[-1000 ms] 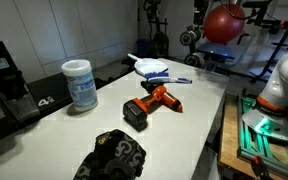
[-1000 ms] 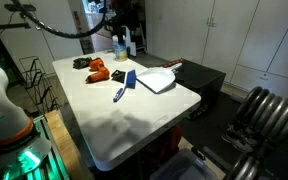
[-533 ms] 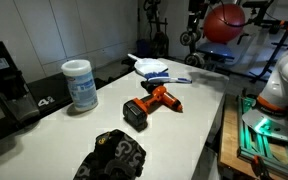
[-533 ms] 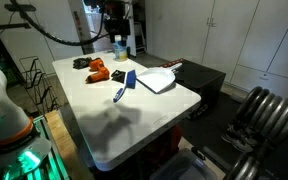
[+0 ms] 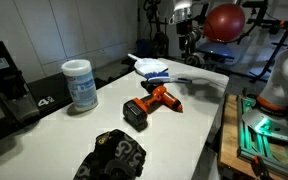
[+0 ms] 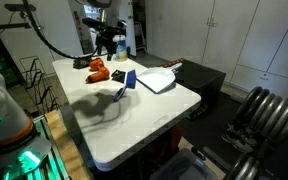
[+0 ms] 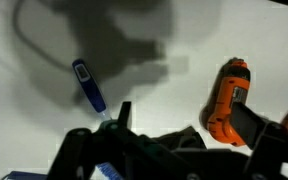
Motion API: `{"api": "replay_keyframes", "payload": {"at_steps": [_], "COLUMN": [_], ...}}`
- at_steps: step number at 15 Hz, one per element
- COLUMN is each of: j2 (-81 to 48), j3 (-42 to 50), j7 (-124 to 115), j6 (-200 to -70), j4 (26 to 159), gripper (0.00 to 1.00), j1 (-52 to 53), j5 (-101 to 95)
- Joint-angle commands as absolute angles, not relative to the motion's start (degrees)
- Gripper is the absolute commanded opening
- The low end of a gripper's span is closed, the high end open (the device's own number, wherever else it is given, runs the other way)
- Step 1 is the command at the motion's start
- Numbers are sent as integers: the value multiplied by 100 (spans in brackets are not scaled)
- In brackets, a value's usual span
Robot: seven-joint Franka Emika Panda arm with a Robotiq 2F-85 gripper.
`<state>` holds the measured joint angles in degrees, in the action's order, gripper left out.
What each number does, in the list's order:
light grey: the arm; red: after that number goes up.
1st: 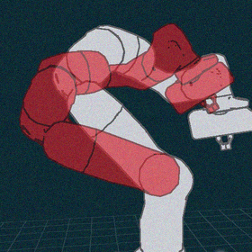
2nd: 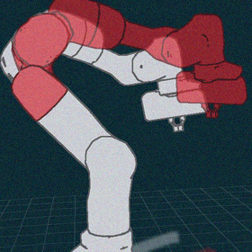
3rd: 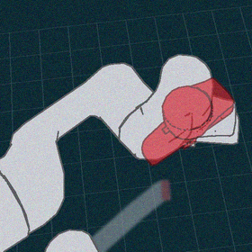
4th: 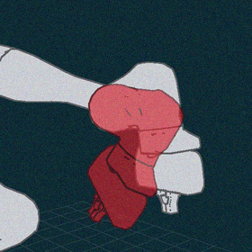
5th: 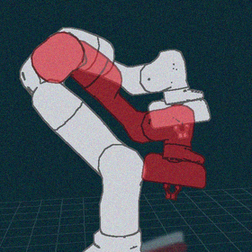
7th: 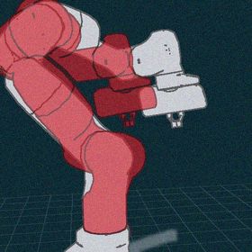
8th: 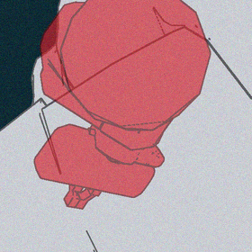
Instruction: Place the drill upright
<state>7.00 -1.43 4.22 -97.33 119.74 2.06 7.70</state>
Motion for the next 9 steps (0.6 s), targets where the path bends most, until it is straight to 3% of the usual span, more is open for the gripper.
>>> {"api": "replay_keyframes", "payload": {"at_steps": [1, 9], "j2": [713, 485], "j3": [-131, -506], "j7": [423, 13], "j6": [-9718, -10262], "j4": [11946, 12391], "gripper": [100, 100], "j1": [194, 485], "j5": [769, 872]}}
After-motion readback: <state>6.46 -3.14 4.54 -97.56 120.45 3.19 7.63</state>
